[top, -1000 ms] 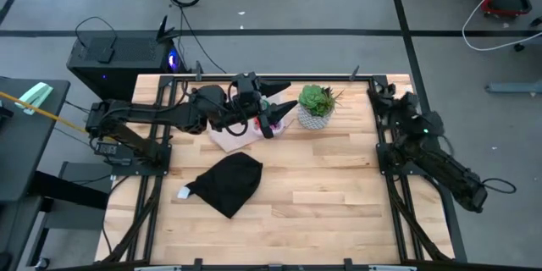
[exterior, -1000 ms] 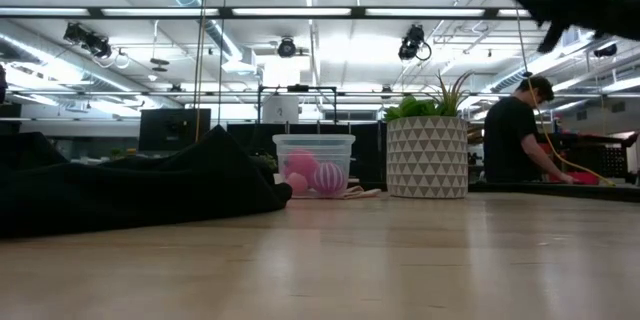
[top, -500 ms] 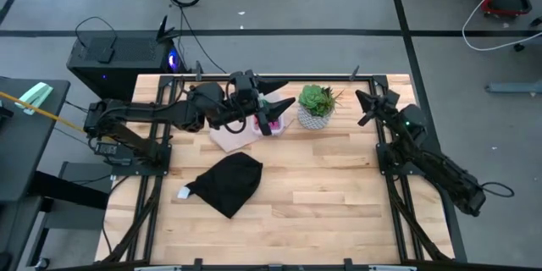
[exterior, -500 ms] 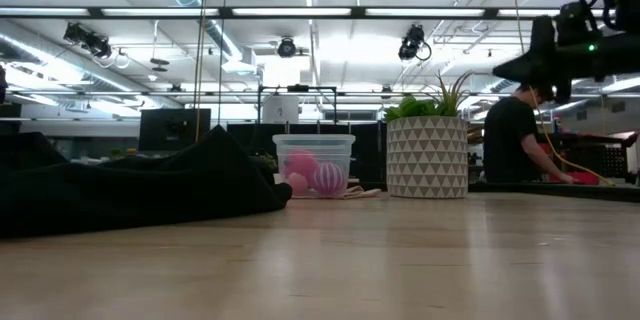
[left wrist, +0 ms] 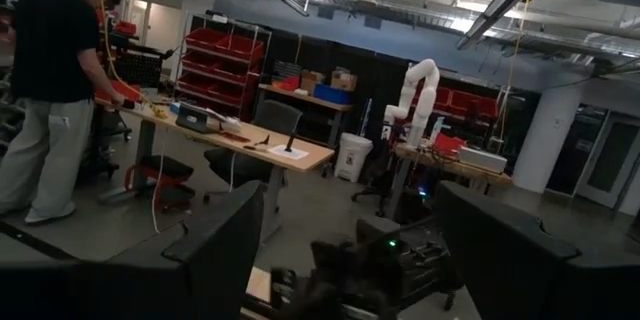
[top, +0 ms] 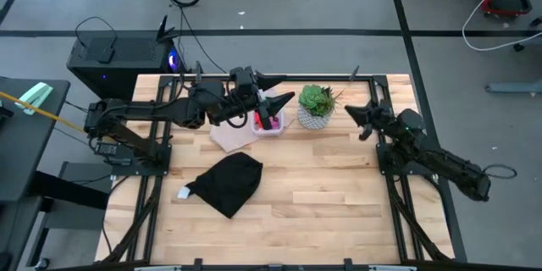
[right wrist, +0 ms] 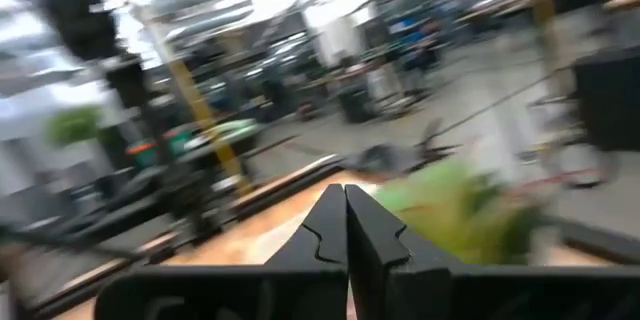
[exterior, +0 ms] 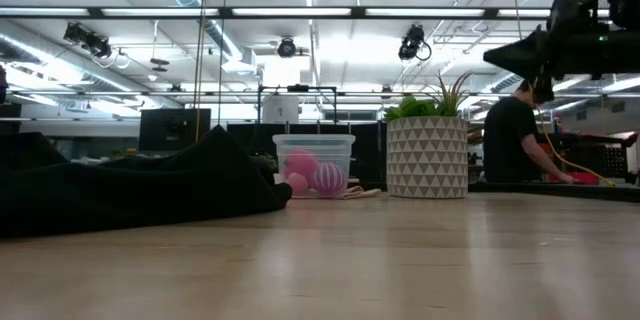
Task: Pick and placing Produce into tupperware
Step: Return to Home Position
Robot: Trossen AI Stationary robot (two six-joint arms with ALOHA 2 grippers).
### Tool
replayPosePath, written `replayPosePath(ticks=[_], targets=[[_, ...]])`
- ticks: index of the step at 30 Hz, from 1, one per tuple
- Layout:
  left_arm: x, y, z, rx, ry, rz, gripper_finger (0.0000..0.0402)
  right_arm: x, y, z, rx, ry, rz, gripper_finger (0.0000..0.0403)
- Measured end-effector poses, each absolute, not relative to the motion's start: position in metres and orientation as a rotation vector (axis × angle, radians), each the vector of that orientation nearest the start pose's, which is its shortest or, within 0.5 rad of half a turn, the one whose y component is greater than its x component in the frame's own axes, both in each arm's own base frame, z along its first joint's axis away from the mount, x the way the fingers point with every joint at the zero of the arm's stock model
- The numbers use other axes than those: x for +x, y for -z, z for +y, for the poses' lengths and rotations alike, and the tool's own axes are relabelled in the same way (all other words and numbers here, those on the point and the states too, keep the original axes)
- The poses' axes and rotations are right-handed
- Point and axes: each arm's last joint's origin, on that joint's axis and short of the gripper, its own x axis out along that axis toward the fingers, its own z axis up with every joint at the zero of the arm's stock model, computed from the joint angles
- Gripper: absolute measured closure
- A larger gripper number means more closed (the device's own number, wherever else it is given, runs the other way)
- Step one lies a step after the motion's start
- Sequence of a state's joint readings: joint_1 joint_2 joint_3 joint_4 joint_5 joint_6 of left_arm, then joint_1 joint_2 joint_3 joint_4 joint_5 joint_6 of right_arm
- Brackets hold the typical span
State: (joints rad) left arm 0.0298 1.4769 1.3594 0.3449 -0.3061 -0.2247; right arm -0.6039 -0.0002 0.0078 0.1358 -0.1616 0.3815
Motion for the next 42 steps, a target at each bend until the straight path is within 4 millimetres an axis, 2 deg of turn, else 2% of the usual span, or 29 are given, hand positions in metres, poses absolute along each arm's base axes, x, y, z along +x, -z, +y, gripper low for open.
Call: replayPosePath(ticks=[9, 14, 20, 29, 39, 42], targets=[[0.338, -0.419, 0.02, -0.252, -0.31, -0.264, 0.01, 0.095, -0.179, -0.016, 0.384, 0.038, -0.151, 0.0403], [0.338, -0.419, 0.02, -0.252, -0.311, -0.264, 0.01, 0.096, -0.179, 0.001, 0.421, -0.088, -0.123, 0.0403], [0.338, -0.419, 0.02, -0.239, -0.312, -0.262, 0.0099, 0.096, -0.175, 0.01, 0.384, -0.082, -0.088, 0.0403], [0.338, -0.419, 0.023, -0.215, -0.325, -0.258, 0.0099, 0.101, -0.163, 0.013, 0.143, -0.067, 0.045, 0.0403], [0.338, -0.418, 0.023, -0.215, -0.325, -0.256, 0.01, 0.103, -0.162, 0.009, 0.134, -0.002, 0.053, 0.0403], [0.338, -0.418, 0.022, -0.212, -0.298, -0.253, 0.0099, 0.103, -0.162, 0.009, 0.18, -0.002, 0.058, 0.0399]])
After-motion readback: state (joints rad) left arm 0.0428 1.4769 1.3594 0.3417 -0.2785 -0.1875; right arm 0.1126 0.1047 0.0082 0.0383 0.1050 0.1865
